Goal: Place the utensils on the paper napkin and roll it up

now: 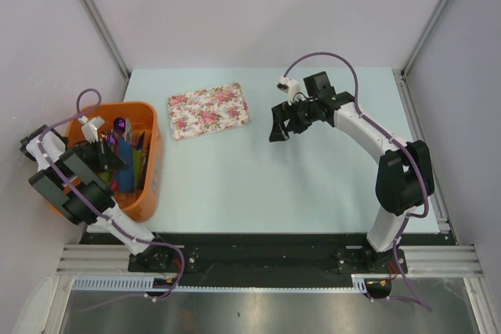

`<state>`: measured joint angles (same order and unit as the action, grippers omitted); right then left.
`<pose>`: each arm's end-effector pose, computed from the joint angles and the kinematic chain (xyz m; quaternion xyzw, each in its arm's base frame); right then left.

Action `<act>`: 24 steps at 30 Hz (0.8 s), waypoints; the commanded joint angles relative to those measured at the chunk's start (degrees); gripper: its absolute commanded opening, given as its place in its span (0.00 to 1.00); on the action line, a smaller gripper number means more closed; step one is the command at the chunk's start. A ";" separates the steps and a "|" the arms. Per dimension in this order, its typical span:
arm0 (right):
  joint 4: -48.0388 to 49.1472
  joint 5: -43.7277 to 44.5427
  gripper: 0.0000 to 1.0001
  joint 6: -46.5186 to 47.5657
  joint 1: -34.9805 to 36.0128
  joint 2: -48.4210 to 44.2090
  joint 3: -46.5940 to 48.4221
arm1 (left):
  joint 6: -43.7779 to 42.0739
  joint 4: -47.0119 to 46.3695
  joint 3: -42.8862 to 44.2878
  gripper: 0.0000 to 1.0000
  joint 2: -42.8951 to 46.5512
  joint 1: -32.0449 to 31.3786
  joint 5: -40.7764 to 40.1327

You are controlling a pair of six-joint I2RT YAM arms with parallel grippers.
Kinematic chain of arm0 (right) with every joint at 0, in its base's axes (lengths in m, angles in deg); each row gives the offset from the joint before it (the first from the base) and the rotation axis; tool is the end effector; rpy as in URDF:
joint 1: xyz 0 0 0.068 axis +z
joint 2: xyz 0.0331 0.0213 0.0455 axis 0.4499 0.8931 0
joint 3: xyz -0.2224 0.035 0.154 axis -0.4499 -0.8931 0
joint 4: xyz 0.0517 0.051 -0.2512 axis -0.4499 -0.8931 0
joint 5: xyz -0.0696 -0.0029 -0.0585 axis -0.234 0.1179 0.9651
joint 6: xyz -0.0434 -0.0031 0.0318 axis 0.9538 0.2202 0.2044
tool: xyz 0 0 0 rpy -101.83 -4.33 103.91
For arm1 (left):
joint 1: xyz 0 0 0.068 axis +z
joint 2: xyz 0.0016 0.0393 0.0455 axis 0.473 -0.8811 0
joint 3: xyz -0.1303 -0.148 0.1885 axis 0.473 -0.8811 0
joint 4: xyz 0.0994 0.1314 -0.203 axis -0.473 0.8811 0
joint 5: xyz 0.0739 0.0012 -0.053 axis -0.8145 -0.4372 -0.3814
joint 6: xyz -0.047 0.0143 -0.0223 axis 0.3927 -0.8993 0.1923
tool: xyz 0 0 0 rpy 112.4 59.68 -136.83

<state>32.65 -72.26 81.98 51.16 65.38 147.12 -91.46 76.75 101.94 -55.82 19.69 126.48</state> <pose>0.3458 0.1786 0.2795 -0.3309 0.8436 0.3197 0.2767 0.2264 0.2109 0.2429 0.0089 0.9099 -0.3118 0.2735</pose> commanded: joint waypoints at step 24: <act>2.03 -2.17 1.00 -1.39 -2.89 0.79 0.30 | 15.20 -12.10 -1.56 0.06 -9.53 -8.72 -4.72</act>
<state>33.90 -73.72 80.62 48.58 66.73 147.10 -77.32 66.34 98.03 -64.50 11.43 120.12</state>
